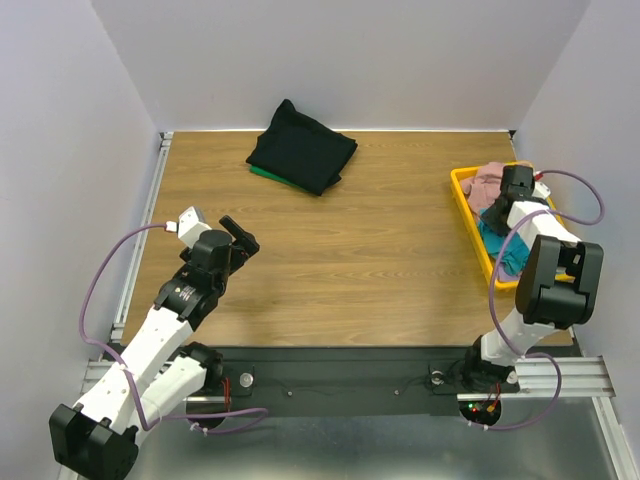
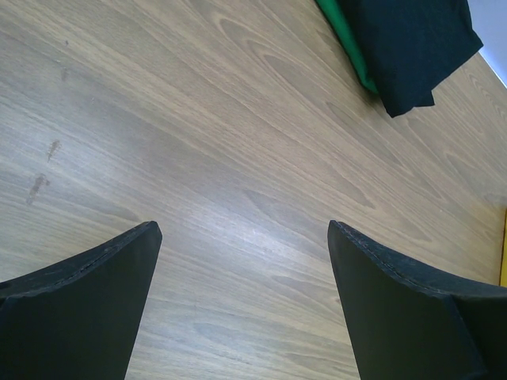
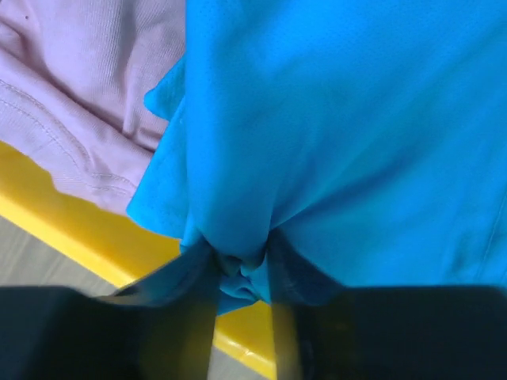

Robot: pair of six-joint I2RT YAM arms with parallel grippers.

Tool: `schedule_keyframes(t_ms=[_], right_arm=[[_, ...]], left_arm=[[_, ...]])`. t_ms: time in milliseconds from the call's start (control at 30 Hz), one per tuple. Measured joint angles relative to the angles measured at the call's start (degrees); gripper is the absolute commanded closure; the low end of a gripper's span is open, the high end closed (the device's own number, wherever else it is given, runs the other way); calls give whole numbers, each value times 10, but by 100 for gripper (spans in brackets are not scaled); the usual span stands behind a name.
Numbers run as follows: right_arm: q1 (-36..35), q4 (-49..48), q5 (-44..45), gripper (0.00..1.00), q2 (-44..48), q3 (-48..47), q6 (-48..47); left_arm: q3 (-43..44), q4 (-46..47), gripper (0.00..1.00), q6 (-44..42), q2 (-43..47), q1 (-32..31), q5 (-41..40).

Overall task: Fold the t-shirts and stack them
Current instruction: Grab the tshirt from the pile, then move the tshirt to the center of the board

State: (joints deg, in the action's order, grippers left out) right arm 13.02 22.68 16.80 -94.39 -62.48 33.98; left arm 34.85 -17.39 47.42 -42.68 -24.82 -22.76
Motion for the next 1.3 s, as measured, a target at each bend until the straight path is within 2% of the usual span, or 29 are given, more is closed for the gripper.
schedule_keyframes(t_ms=[67, 133, 300, 533, 767, 933, 1133, 1300], right_arm=[[1, 0, 0, 92, -3, 0, 2], [2, 0, 1, 100, 0, 0, 0], [2, 8, 3, 100, 32, 0, -8], [2, 18, 17, 100, 184, -4, -30], [2, 50, 12, 100, 273, -96, -54], [2, 70, -7, 99, 283, -158, -68], [0, 89, -87, 100, 254, -227, -84], [-71, 96, -98, 100, 204, -276, -103]], left_arm=[[0, 0, 2, 0, 0, 0, 0], [0, 0, 2, 0, 0, 0, 0], [0, 0, 1, 0, 0, 0, 0], [0, 0, 2, 0, 0, 0, 0], [0, 0, 1, 0, 0, 0, 1], [0, 0, 2, 0, 0, 0, 1], [0, 0, 2, 0, 0, 0, 1], [0, 0, 1, 0, 0, 0, 1]])
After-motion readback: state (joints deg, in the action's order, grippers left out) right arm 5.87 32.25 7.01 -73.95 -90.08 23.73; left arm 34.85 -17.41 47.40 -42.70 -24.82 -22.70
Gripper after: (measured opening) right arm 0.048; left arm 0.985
